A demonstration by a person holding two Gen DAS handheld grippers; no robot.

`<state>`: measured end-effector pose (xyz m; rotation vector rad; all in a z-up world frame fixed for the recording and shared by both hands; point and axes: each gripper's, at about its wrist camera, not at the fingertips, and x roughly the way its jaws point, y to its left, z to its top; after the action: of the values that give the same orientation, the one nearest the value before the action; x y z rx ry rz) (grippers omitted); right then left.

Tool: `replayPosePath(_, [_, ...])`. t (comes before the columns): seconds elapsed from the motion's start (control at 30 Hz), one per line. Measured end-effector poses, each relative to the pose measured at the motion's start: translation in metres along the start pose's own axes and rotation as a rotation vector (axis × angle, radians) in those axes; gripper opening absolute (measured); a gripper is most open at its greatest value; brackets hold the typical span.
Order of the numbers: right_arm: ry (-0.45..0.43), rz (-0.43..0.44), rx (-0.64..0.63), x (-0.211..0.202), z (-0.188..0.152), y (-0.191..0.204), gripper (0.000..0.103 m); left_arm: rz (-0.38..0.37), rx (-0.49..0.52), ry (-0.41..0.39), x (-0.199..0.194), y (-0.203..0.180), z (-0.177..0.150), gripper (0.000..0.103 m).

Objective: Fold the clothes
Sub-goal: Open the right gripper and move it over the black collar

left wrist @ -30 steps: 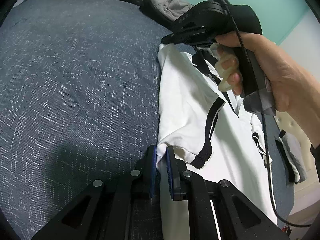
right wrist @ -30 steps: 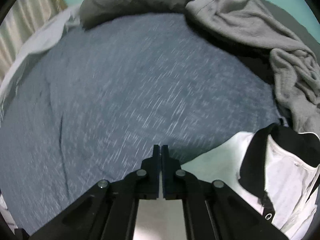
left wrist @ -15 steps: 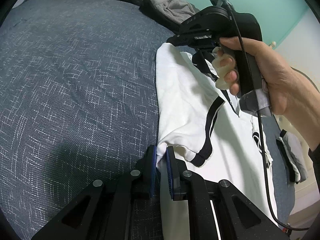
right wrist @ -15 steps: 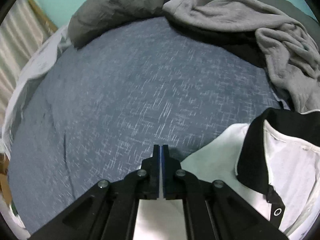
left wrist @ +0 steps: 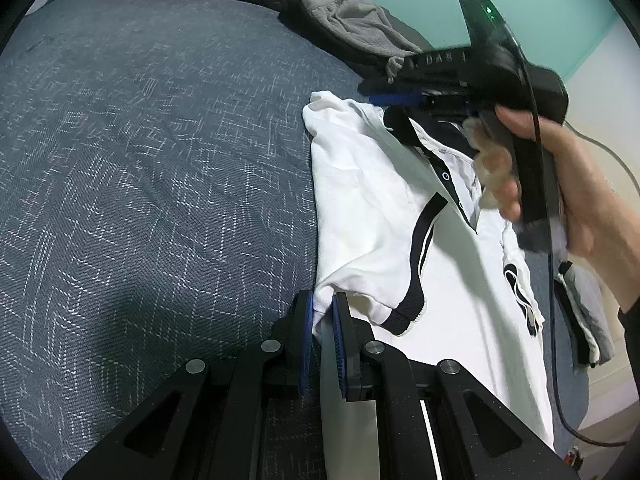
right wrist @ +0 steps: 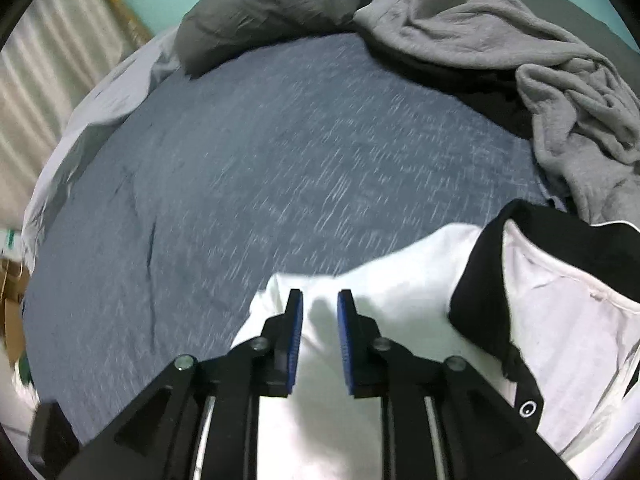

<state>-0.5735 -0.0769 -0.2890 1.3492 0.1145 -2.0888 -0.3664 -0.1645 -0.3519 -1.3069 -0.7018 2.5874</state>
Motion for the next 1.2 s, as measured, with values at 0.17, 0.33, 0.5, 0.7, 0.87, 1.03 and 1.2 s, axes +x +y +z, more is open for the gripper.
replayPosePath(0.17, [0.007, 0.023, -0.014, -0.003, -0.013, 0.001, 0.017, 0.003, 0.001, -0.009, -0.006, 0.0, 0.0, 0.009])
replayPosePath(0.33, [-0.017, 0.03, 0.063, -0.022, -0.045, -0.022, 0.033, 0.005, 0.003, -0.018, -0.012, 0.001, 0.0, 0.009])
replayPosePath(0.5, [-0.019, 0.048, 0.115, -0.032, -0.077, -0.04, 0.034, 0.014, 0.006, -0.021, -0.016, 0.0, -0.001, 0.01])
replayPosePath(0.7, [-0.001, 0.059, 0.135, -0.028, -0.094, -0.04, 0.028, 0.026, 0.011, -0.022, -0.019, 0.0, -0.002, 0.011])
replayPosePath(0.87, [-0.025, 0.082, 0.217, -0.039, -0.102, -0.051, 0.006, 0.036, 0.016, -0.023, -0.022, -0.001, -0.003, 0.011])
replayPosePath(1.03, [-0.003, 0.114, 0.279, -0.035, -0.108, -0.063, 0.006, 0.033, 0.014, -0.026, -0.024, 0.0, -0.003, 0.011])
replayPosePath(1.2, [0.006, 0.131, 0.306, -0.03, -0.111, -0.067, 0.006, 0.027, 0.015, -0.025, -0.022, 0.001, -0.002, 0.011])
